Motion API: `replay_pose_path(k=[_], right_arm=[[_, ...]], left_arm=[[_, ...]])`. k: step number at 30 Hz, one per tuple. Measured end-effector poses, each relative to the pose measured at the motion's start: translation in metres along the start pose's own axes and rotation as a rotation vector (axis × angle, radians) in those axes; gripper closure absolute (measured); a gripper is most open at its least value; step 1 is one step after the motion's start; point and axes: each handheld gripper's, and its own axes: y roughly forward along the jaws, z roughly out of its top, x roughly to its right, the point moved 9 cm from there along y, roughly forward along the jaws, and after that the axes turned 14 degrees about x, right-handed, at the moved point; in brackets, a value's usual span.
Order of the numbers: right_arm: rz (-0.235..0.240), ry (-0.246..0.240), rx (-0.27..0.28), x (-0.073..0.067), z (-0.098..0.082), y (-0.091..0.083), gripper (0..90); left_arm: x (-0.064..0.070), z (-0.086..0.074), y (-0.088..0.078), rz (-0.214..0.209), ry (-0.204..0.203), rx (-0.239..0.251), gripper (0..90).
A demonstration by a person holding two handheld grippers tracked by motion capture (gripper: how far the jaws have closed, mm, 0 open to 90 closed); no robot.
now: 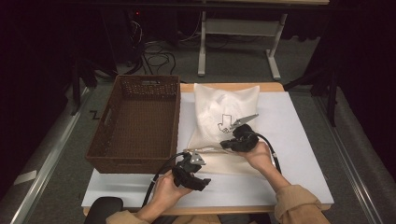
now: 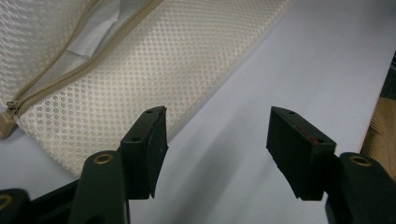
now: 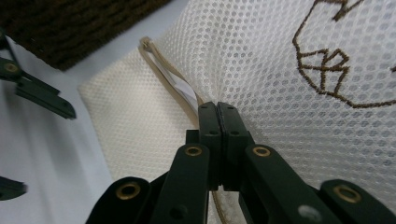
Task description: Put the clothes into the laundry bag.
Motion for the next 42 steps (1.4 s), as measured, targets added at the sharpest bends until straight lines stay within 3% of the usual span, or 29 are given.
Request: replay_pose_path(k=[3, 8, 13, 15, 19, 26, 29, 31, 37, 39, 42], right_arm=[[-0.026, -0.012, -0.025, 0.004, -0.007, 0.009, 90.0], [-0.107, -0.091, -0.072, 0.010, -0.013, 0.018, 89.8], [-0.197, -0.258, -0.133, 0.011, -0.018, 0.025, 84.0], [-0.217, -0.297, -0.152, 0.011, -0.021, 0.029, 81.4], [-0.215, -0.281, -0.111, 0.007, -0.016, 0.027, 78.6], [-0.174, -0.303, -0.013, -0.006, -0.002, 0.020, 77.6], [-0.139, -0.318, -0.027, -0.012, -0.004, 0.024, 79.6], [-0.137, -0.321, -0.054, -0.013, -0.007, 0.027, 80.7], [-0.149, -0.307, -0.066, -0.010, -0.008, 0.039, 79.6], [-0.149, -0.320, -0.097, -0.008, -0.011, 0.042, 78.7], [-0.152, -0.299, -0.111, -0.003, -0.015, 0.047, 77.8]], left_arm=[[0.000, 0.000, 0.000, 0.001, -0.001, 0.000, 38.3], [0.000, -0.001, 0.001, 0.000, 0.001, -0.003, 38.3], [0.000, -0.001, 0.001, 0.002, 0.003, -0.008, 38.3], [0.000, -0.001, 0.001, 0.003, 0.004, -0.005, 38.3], [-0.001, 0.000, 0.000, 0.004, 0.002, -0.002, 38.3], [-0.001, -0.001, 0.002, 0.017, 0.010, -0.014, 38.3], [-0.001, -0.002, 0.003, 0.021, 0.006, -0.015, 38.4], [-0.002, -0.002, 0.003, 0.021, 0.005, -0.016, 38.4], [-0.001, -0.003, 0.004, 0.021, 0.011, -0.024, 38.4], [-0.001, -0.003, 0.005, 0.021, 0.012, -0.025, 38.4], [0.000, -0.003, 0.005, 0.020, 0.013, -0.025, 38.4]])
